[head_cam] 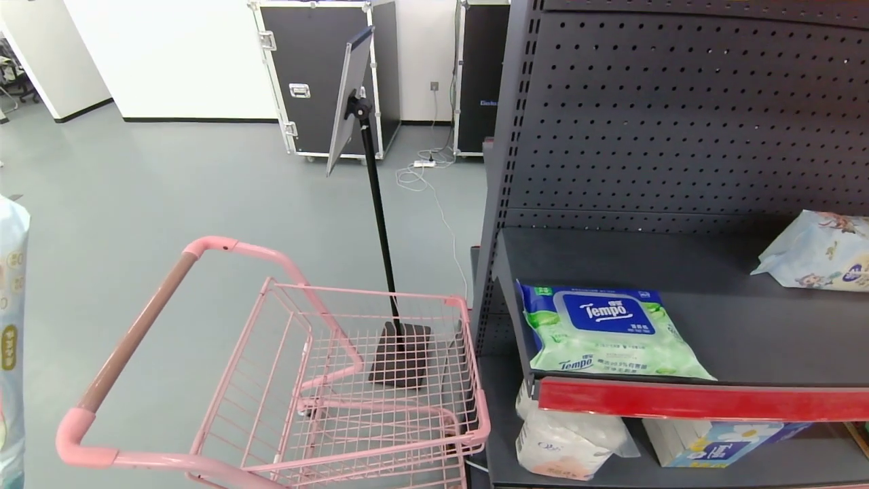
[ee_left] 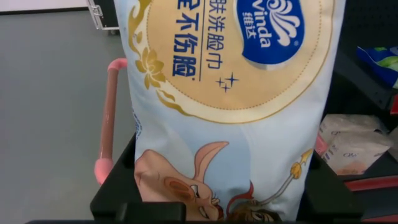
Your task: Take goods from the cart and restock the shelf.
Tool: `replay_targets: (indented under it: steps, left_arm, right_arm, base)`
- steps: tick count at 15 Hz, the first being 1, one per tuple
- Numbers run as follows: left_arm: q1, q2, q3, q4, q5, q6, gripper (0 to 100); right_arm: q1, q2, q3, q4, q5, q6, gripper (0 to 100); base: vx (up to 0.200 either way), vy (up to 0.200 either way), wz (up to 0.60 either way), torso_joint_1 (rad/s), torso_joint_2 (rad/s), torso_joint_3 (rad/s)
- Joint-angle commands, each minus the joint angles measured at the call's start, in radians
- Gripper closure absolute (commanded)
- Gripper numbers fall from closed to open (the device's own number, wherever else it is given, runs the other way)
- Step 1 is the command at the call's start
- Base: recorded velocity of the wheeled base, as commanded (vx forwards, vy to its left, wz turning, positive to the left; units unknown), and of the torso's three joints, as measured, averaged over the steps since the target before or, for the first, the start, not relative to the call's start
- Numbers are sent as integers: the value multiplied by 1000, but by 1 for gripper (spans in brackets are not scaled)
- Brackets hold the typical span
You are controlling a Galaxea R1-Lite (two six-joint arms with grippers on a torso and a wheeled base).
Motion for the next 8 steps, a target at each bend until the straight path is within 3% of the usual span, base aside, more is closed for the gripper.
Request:
replay_targets:
  steps: [1, 8]
  left_arm:
    - [0, 0, 0, -1, 0, 0, 100]
    - [0, -5, 6, -1, 0, 0, 100]
  right_arm:
    - [0, 2, 0, 0, 0, 0, 0]
    - [0, 2, 0, 0, 0, 1, 0]
  base:
    - [0, 0, 0, 163, -369, -207]
    - [0, 0, 0, 154, -353, -202]
